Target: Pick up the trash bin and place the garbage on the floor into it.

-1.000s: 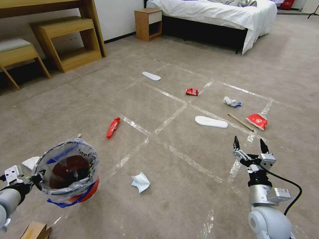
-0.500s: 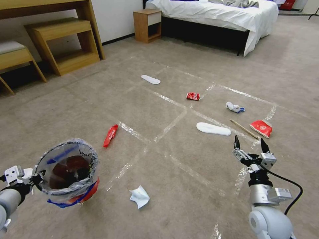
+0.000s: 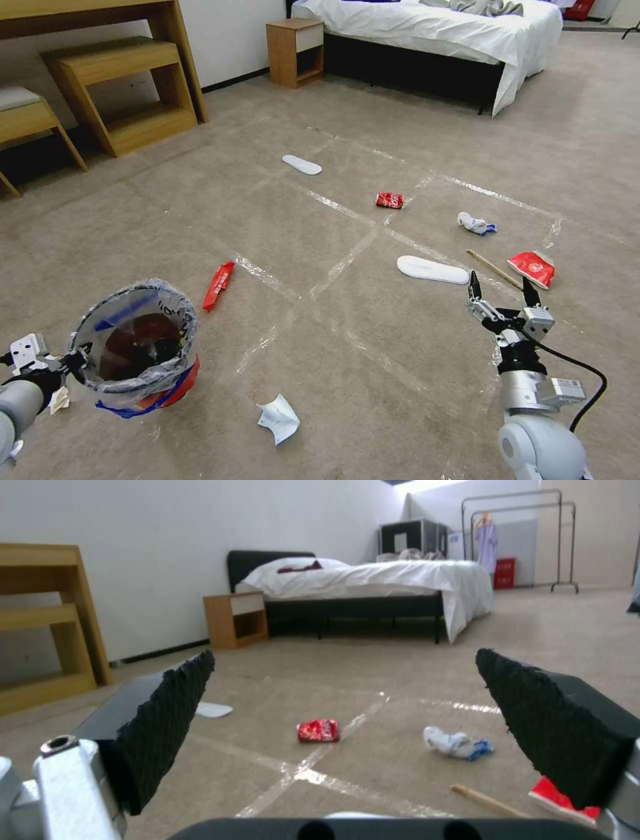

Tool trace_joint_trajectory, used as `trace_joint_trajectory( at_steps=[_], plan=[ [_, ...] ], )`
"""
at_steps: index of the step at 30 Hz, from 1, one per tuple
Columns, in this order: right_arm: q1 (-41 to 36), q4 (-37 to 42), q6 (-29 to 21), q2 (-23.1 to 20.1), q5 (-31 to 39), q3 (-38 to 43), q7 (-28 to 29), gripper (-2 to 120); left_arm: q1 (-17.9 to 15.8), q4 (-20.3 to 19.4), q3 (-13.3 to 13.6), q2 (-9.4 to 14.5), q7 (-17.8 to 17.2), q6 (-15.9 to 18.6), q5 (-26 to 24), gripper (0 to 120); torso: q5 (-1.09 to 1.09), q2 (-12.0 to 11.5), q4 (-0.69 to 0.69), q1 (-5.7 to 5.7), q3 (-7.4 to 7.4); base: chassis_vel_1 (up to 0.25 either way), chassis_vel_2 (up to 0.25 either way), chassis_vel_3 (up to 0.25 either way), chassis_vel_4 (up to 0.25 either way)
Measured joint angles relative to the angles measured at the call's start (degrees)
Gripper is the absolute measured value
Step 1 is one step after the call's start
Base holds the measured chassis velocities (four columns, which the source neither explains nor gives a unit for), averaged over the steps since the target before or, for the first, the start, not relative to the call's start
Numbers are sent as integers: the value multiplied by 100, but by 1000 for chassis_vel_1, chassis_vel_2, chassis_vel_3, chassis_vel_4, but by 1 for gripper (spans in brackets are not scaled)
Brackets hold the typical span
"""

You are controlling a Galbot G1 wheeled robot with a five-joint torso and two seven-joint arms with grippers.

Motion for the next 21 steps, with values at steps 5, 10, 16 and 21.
trace_joint_trajectory(
  at_steps=[5,10,16,21],
  plan=[
    [112,191,-634,-443,682,-242,442,100,-115,57,167,86,-8,-1,2,1,-1,0,-4,0,0,0,0,0,0],
    [576,241,-1452,-1398,1726,-914,1103,100,-99,93,184,97,-10,-1,15,1,-1,0,1,0,0,0,0,0,0],
    [1344,-85,-2193,-2107,3194,-1978,1804,100,-140,184,286,-3,-41,-1,154,1,0,0,0,0,1,0,0,0,0],
    [1838,-220,-2653,-2234,3883,-2610,2020,100,-146,219,321,-47,-46,-1,243,1,-1,0,-1,0,1,0,0,0,0]
  ],
)
